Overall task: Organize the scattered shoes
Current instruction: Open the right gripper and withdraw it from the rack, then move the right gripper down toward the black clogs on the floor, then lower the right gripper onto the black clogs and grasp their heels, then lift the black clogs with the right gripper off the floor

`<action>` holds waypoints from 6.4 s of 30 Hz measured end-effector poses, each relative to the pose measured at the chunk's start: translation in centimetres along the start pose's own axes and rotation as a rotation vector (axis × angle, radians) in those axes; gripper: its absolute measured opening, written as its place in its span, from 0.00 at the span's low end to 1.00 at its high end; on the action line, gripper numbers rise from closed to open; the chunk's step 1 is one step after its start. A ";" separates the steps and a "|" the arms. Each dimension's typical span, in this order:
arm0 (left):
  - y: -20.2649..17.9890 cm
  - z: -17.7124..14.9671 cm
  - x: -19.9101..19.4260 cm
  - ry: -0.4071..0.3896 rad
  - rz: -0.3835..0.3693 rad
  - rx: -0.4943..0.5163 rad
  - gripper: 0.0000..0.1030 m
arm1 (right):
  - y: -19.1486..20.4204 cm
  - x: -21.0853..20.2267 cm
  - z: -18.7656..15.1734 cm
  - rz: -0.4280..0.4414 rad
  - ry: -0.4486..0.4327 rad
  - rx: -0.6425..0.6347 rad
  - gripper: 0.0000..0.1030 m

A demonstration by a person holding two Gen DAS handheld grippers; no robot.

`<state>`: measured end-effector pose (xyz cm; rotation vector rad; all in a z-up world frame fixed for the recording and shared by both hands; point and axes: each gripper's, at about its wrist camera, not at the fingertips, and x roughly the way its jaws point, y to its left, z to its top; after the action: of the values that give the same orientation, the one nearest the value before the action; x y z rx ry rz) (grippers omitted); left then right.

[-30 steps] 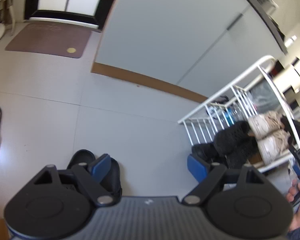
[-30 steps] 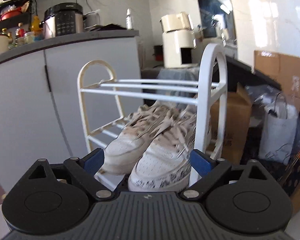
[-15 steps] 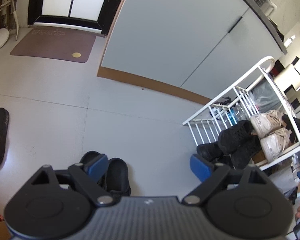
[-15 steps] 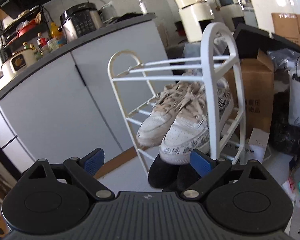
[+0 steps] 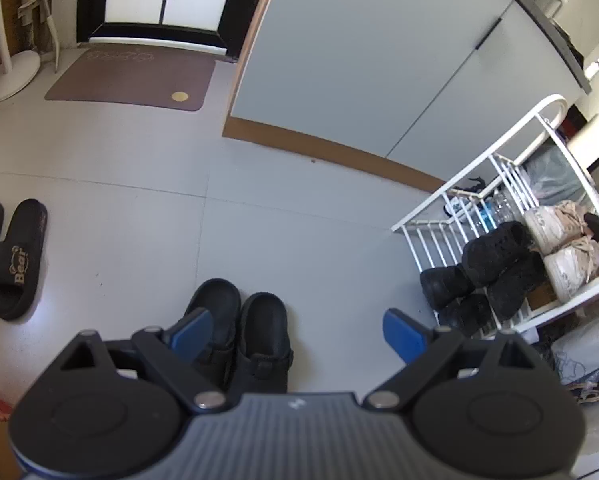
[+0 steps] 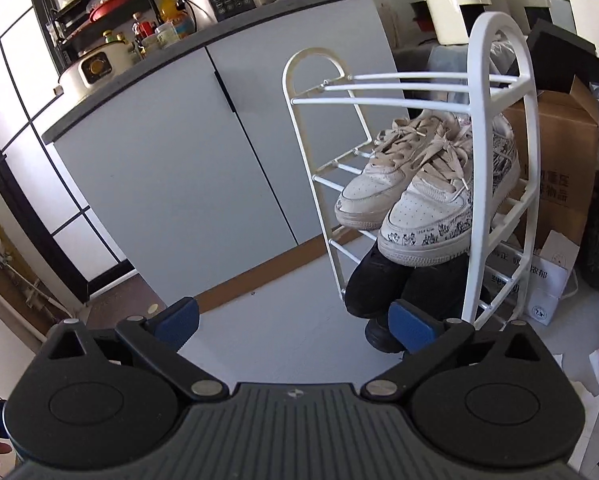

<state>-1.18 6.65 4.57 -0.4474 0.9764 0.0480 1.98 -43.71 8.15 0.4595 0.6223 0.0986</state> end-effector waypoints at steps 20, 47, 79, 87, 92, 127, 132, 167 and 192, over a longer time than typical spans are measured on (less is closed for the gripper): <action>-2.0 -0.1 1.0 0.018 -0.019 0.061 0.93 | 0.3 2.7 -1.0 0.074 0.150 0.101 1.00; -1.8 -0.1 3.5 0.103 -0.062 0.074 0.94 | 6.8 10.4 -5.0 0.088 0.374 0.040 1.00; 4.1 4.3 4.5 0.049 0.193 0.214 0.77 | 20.0 28.0 -26.1 0.016 0.815 -0.082 0.61; 3.3 5.0 3.4 -0.006 0.172 0.211 0.77 | 20.7 31.7 -29.6 -0.030 0.784 -0.099 0.50; 3.3 5.4 3.6 -0.008 0.184 0.209 0.77 | 21.9 33.8 -30.7 -0.049 0.772 -0.127 0.49; 4.3 5.3 3.5 -0.010 0.291 0.263 0.73 | 23.7 40.0 -35.7 -0.257 0.808 -0.330 0.11; 3.7 5.3 3.6 -0.011 0.278 0.264 0.73 | 22.1 38.6 -33.6 -0.260 0.728 -0.314 0.11; -0.7 4.6 4.3 -0.008 0.265 0.282 0.74 | 17.8 40.9 -26.6 -0.177 1.007 -0.290 0.41; -2.0 4.1 5.2 0.003 0.274 0.326 0.75 | 16.7 43.4 -29.8 -0.289 1.144 -0.288 0.44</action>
<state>5.45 5.56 3.06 -0.0129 1.0219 0.1325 20.63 -7.52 -29.14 -0.0192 1.7609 0.1721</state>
